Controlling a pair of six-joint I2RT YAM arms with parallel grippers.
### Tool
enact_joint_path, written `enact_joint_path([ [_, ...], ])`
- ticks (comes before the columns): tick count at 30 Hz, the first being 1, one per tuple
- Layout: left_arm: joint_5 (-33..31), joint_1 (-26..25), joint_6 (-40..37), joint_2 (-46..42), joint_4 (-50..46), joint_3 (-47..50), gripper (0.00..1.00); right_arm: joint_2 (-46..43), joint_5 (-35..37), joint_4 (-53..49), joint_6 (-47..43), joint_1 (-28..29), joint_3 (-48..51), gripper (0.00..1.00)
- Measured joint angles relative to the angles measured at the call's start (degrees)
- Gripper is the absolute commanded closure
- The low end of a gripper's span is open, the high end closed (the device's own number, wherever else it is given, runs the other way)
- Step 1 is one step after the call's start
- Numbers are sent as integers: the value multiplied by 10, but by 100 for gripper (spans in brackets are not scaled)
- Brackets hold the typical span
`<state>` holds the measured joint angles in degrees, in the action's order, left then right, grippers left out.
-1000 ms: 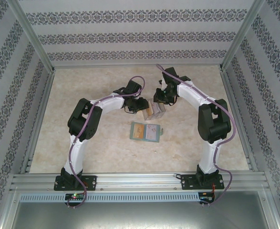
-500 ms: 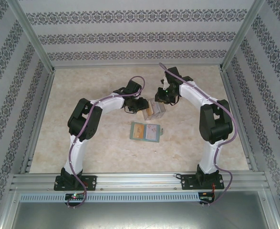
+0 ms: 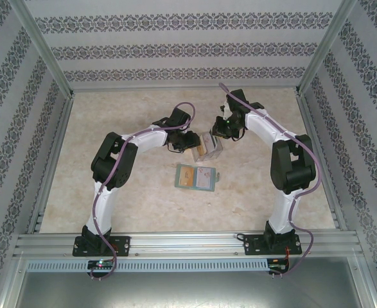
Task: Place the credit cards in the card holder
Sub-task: Pick up the credit card from the storage box.
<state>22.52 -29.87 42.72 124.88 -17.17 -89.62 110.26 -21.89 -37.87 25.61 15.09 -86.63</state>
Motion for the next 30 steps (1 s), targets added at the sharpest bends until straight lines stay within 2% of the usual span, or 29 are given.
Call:
enact_joint_path([
  [9, 0, 0, 0, 0, 0, 0, 60, -19, 20, -3, -5, -15, 10, 92],
  [17, 2, 0, 0, -6, 1, 8, 58, -47, 66, -9, -24, -20, 20, 96],
  [25, 2, 0, 0, -22, 0, 27, 54, -127, 118, 12, -50, -22, 54, 100],
  [30, 1, 0, -1, -42, 0, 48, 49, -188, 105, 61, -59, -22, 117, 100],
])
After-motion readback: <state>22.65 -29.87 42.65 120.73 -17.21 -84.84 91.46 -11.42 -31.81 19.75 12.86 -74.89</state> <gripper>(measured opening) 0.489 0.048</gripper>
